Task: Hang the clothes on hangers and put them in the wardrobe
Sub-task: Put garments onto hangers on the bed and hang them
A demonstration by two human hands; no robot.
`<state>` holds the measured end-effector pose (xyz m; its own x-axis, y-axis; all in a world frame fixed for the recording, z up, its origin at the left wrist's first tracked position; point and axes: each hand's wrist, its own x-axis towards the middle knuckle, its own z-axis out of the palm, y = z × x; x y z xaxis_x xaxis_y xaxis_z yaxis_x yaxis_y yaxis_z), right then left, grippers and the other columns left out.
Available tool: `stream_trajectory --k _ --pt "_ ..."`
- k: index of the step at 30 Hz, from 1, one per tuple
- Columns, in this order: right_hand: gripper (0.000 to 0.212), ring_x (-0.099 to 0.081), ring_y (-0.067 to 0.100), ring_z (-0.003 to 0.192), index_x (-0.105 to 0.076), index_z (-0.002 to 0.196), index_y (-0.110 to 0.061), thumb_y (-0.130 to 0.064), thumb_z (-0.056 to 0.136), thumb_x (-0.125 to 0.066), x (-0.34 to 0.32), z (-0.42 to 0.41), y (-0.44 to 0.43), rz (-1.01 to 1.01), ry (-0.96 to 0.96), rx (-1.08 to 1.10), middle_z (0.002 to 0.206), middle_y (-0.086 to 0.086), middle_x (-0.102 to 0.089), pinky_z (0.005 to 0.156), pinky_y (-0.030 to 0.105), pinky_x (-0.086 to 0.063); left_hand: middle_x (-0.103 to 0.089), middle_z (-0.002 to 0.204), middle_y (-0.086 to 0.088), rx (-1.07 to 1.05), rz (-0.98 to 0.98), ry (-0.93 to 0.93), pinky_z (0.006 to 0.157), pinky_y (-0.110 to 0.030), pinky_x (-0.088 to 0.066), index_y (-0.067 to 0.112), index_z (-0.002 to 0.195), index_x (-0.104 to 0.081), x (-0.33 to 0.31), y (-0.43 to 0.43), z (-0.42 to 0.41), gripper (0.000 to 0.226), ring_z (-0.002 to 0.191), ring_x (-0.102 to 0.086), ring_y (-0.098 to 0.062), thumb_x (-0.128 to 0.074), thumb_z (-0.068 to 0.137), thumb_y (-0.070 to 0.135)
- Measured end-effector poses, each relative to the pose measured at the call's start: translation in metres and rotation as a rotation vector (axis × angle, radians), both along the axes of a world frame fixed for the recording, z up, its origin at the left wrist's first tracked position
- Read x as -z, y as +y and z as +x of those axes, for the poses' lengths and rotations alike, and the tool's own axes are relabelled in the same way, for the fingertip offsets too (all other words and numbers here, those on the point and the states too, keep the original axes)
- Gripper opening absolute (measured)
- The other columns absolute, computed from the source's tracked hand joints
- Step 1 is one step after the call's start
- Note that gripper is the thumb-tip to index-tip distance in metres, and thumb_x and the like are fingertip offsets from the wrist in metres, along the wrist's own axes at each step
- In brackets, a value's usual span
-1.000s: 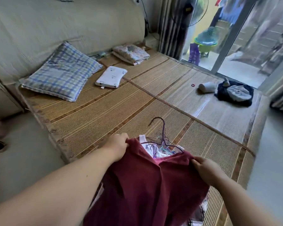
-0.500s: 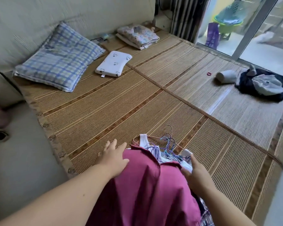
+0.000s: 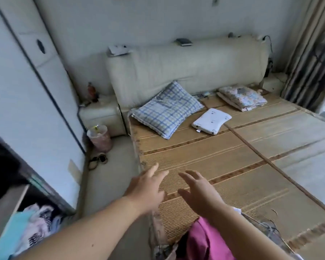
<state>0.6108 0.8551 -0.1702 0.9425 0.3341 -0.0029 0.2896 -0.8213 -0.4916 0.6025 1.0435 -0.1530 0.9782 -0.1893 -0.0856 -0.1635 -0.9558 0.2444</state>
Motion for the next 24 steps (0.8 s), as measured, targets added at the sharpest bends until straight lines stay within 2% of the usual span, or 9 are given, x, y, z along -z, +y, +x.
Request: stream_trajectory --k 5,8,11,14,19,22,24 --pt "0.059 -0.034 0.019 0.135 -0.03 0.143 -0.036 -0.043 0.089 -0.052 -0.083 -0.001 0.145 0.004 -0.191 -0.297 0.15 -0.004 -0.03 0.11 0.031 -0.03 -0.013 0.158 0.001 -0.135 0.091 -0.187 0.113 -0.037 -0.025 0.037 0.145 -0.024 -0.089 0.122 -0.05 0.07 0.141 -0.023 -0.022 -0.056 0.083 0.045" --pt "0.058 -0.032 0.019 0.136 -0.029 0.142 -0.04 -0.044 0.088 -0.052 -0.125 -0.018 0.229 0.014 -0.298 -0.438 0.15 -0.006 -0.029 0.11 0.035 -0.03 -0.026 0.154 0.002 -0.23 0.124 -0.275 0.112 -0.036 -0.027 0.033 0.146 -0.026 -0.134 0.195 -0.093 0.07 0.139 -0.029 -0.019 -0.056 0.084 0.043" --pt "0.058 -0.032 0.018 0.136 -0.028 0.142 -0.041 -0.046 0.088 -0.05 -0.162 -0.04 0.308 0.055 -0.377 -0.549 0.151 -0.01 -0.028 0.11 0.036 -0.029 -0.037 0.147 0.006 -0.321 0.148 -0.4 0.111 -0.029 -0.027 0.03 0.144 -0.032 -0.173 0.26 -0.14 0.064 0.134 -0.034 -0.013 -0.055 0.084 0.039" --pt "0.058 -0.031 0.016 0.137 -0.026 0.142 -0.043 -0.049 0.089 -0.048 -0.194 -0.062 0.371 0.071 -0.463 -0.641 0.153 -0.013 -0.023 0.111 0.036 -0.026 -0.035 0.148 0.008 -0.444 0.216 -0.53 0.111 -0.028 -0.025 0.034 0.143 -0.032 -0.21 0.309 -0.179 0.062 0.134 -0.031 -0.012 -0.052 0.085 0.041" --pt "0.056 -0.033 0.012 0.135 -0.028 0.141 -0.046 -0.049 0.089 -0.048 -0.266 -0.086 0.461 0.219 -0.552 -0.776 0.151 -0.015 -0.025 0.109 0.032 -0.029 -0.043 0.141 0.008 -0.639 0.375 -0.799 0.108 -0.034 -0.032 0.033 0.134 -0.046 -0.288 0.369 -0.225 0.057 0.128 -0.04 -0.014 -0.055 0.079 0.045" --pt "0.055 -0.034 0.01 0.134 -0.033 0.14 -0.043 -0.049 0.088 -0.051 -0.309 -0.092 0.507 0.313 -0.626 -0.837 0.148 -0.014 -0.03 0.109 0.033 -0.03 -0.055 0.13 -0.002 -0.732 0.529 -0.918 0.099 -0.044 -0.043 0.026 0.122 -0.059 -0.336 0.393 -0.242 0.054 0.12 -0.051 -0.024 -0.065 0.071 0.041" --pt "0.056 -0.036 0.011 0.133 -0.034 0.14 -0.042 -0.048 0.088 -0.052 -0.335 -0.091 0.536 0.381 -0.654 -0.877 0.147 -0.014 -0.031 0.108 0.035 -0.032 -0.058 0.127 -0.006 -0.81 0.628 -0.969 0.097 -0.051 -0.044 0.023 0.119 -0.062 -0.363 0.407 -0.251 0.056 0.121 -0.052 -0.03 -0.072 0.066 0.039"
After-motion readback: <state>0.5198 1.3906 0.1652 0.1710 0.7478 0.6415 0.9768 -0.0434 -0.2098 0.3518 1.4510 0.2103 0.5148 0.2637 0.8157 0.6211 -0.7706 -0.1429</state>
